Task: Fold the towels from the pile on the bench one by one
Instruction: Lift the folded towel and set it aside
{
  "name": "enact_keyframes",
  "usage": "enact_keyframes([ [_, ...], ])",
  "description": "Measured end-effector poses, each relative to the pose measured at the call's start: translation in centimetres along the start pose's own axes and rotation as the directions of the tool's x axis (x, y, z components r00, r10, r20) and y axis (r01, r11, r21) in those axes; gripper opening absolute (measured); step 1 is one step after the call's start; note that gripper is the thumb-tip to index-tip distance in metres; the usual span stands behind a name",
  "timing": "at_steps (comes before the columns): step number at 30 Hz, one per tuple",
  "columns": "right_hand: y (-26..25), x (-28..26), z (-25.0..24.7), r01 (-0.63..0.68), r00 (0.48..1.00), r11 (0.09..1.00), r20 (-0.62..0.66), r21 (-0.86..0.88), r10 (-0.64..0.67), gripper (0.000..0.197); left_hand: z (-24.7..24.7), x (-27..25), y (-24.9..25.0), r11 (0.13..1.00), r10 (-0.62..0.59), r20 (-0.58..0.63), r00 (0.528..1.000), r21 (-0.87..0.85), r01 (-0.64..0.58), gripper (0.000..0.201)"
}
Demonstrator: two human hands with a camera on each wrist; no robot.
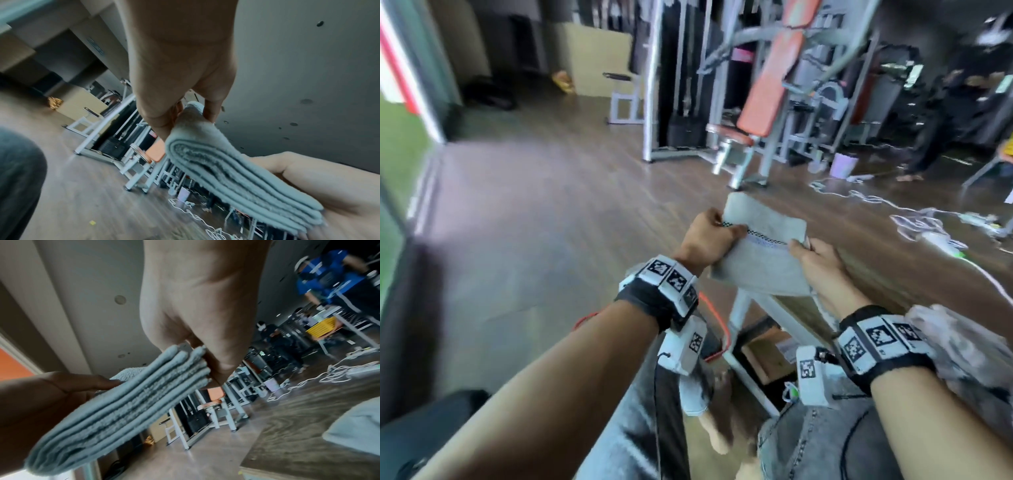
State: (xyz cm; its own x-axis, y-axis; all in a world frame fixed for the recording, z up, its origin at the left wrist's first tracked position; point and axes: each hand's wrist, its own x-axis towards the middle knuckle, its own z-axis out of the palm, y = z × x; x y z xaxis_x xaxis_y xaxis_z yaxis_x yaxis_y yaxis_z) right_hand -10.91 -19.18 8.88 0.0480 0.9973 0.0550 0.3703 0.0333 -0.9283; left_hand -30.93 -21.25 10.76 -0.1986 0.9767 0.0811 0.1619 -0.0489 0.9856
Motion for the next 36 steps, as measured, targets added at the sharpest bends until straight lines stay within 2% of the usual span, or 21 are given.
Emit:
enact_keyframes([
  [4, -0.6, 1.3, 3.8, 0.031, 0.995, 0.999, 0.096, 0.012, -0.032, 0.027, -2.9, -0.9, -0.4, 1.000, -0.022, -0.123, 0.992, 0.004, 0.022, 0.036],
  [7, -0.8, 1.4, 6.6, 0.042, 0.984, 0.999, 0.172, 0.009, -0.043, 0.031, -4.9, -1.4, -1.7, 0.999, -0.043, -0.217, 0.975, 0.002, 0.045, 0.034],
  [14, -0.7, 0.1, 11.8, 0.075, 0.959, 0.997, 0.275, -0.035, -0.063, 0.021, -8.7, -3.1, -5.6, 0.991, -0.127, -0.365, 0.922, -0.002, 0.135, 0.031],
  [25, -0.1, -0.9, 17.5, 0.087, 0.892, 0.996, 0.447, -0.035, -0.062, 0.018, -12.7, -5.2, -10.8, 0.959, -0.253, -0.440, 0.862, 0.005, 0.284, 0.031],
  [29, 0.9, -0.4, 19.1, 0.045, 0.874, 0.996, 0.486, -0.072, -0.004, 0.028, -13.2, -4.9, -12.0, 0.945, -0.296, -0.449, 0.843, -0.010, 0.327, 0.030],
  [32, 1.5, 0.3, 20.0, -0.014, 0.871, 0.991, 0.485, -0.134, 0.078, 0.014, -13.5, -4.6, -12.8, 0.933, -0.331, -0.449, 0.830, -0.023, 0.359, 0.033],
  [34, 2.1, 1.0, 20.7, -0.060, 0.866, 0.981, 0.479, -0.185, 0.143, 0.037, -13.6, -4.2, -13.5, 0.921, -0.348, -0.448, 0.823, 0.002, 0.390, 0.030],
  [36, 2.7, 1.8, 21.4, -0.055, 0.873, 0.969, 0.459, -0.242, 0.165, 0.052, -13.7, -3.6, -14.2, 0.912, -0.363, -0.434, 0.825, 0.016, 0.410, 0.039],
])
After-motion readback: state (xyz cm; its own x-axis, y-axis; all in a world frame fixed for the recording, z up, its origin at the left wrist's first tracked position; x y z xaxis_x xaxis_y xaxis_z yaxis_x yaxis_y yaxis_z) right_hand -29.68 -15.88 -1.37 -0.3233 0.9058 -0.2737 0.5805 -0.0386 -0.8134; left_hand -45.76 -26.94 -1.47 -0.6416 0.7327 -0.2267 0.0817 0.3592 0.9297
